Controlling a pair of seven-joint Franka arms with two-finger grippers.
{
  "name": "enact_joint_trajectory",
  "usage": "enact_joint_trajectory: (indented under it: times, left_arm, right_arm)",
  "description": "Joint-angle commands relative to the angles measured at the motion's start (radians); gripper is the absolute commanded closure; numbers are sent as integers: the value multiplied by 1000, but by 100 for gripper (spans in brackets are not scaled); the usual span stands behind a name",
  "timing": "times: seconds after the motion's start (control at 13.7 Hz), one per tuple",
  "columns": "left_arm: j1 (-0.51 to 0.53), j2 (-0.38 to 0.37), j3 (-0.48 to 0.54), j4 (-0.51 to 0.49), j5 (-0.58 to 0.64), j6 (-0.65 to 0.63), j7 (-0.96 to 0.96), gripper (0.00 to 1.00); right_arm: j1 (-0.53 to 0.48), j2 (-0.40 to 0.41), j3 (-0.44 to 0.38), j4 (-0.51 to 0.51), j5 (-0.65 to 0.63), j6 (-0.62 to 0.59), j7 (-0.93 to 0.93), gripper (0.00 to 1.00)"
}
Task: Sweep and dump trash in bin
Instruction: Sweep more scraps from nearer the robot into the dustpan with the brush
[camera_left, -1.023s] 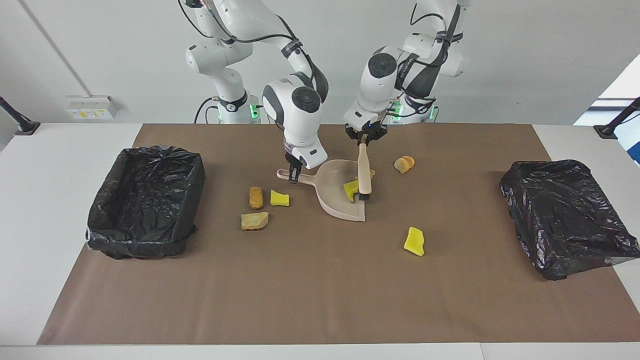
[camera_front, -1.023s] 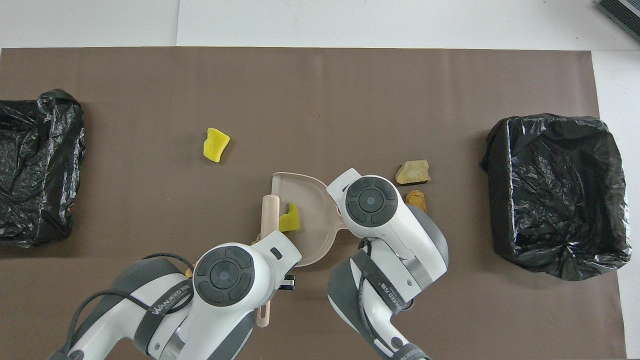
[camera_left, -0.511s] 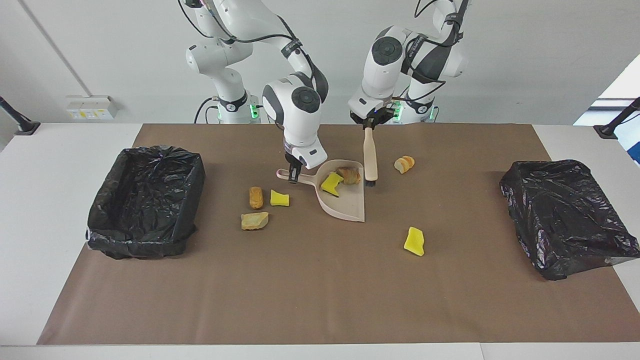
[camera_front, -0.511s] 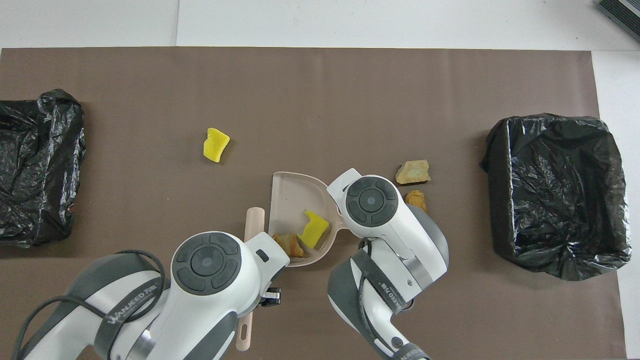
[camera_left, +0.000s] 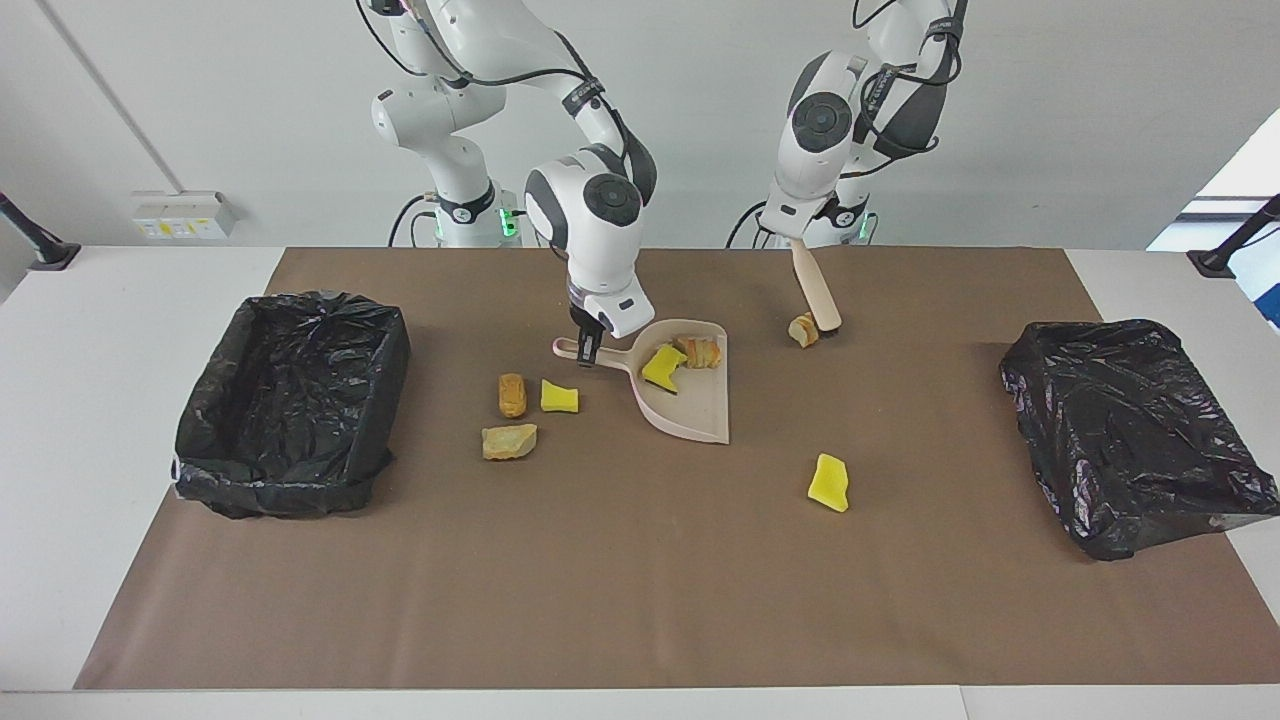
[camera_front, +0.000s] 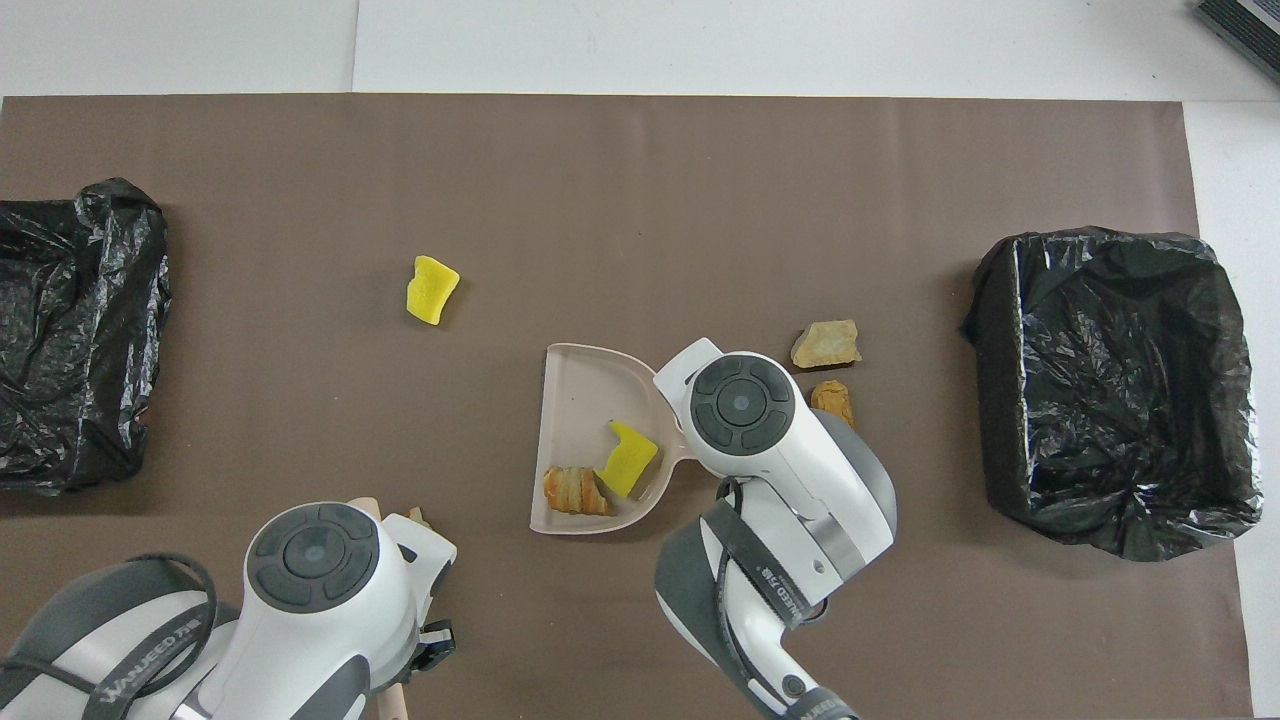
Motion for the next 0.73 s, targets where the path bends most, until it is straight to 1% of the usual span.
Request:
enact_joint_trajectory:
  times: [0.0,0.15,0.37,0.51,0.66]
  left_arm:
    - [2,-71,-20,-121,18,42,-154,100]
    - [-3,-57,-23,-142,17,117,-211,100]
    - [-1,40,-23,-126,8,253,-210,100]
    - [-3,140,-25,-61,0,336,-205,100]
    - [-10,220,-26,15,-29,382,-187,100]
  right_arm:
    - [0,-23,4,-39,-19,16,8,100]
    - [0,-23,4,-39,-19,16,9,100]
    - [0,-21,4,-37,-19,16,11,100]
    - [-1,-21,4,-37,-19,16,11,100]
    - [-1,-21,4,-37,-19,16,11,100]
